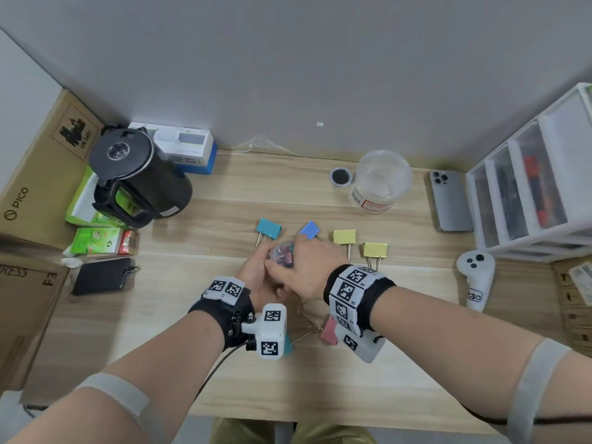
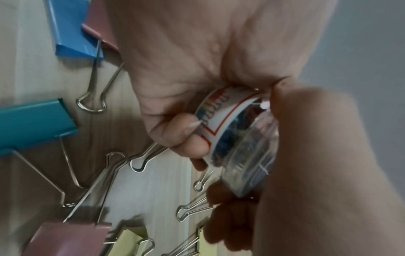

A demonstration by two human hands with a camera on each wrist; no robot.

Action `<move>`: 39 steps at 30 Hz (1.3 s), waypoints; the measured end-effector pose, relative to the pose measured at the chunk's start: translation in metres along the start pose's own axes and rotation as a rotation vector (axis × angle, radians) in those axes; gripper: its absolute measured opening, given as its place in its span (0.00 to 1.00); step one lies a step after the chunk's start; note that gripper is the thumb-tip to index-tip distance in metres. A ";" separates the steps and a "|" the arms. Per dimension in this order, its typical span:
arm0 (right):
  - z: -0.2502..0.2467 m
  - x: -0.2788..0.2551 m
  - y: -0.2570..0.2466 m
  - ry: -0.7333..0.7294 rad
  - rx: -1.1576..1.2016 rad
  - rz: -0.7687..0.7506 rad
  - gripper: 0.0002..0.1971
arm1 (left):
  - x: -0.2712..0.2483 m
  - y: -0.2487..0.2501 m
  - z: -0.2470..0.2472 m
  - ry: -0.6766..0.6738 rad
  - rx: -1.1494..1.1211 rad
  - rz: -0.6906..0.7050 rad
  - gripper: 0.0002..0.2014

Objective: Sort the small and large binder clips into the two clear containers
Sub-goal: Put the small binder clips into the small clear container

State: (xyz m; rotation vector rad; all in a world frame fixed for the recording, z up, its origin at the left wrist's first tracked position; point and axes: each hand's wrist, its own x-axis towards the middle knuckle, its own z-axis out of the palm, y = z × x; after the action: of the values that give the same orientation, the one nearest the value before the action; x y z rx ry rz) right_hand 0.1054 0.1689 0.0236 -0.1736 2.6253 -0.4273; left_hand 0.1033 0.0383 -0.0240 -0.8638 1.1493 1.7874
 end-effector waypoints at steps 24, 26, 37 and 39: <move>-0.036 0.155 0.091 0.094 -0.109 0.010 0.23 | 0.032 0.082 -0.016 0.227 -0.005 0.140 0.25; -0.036 0.162 0.095 0.111 -0.126 0.015 0.25 | 0.035 0.081 -0.019 0.225 -0.013 0.126 0.25; -0.042 0.143 0.091 0.168 -0.008 0.016 0.24 | 0.032 0.083 -0.017 0.231 0.058 0.090 0.23; -0.046 0.129 0.090 0.156 0.045 0.005 0.22 | 0.028 0.086 -0.016 0.231 0.085 0.095 0.23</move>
State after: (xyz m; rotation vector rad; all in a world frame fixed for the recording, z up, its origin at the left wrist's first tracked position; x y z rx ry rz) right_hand -0.0346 0.2408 -0.0226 -0.1233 2.7652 -0.5164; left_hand 0.0163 0.0099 -0.0220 -0.9990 1.4255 1.7332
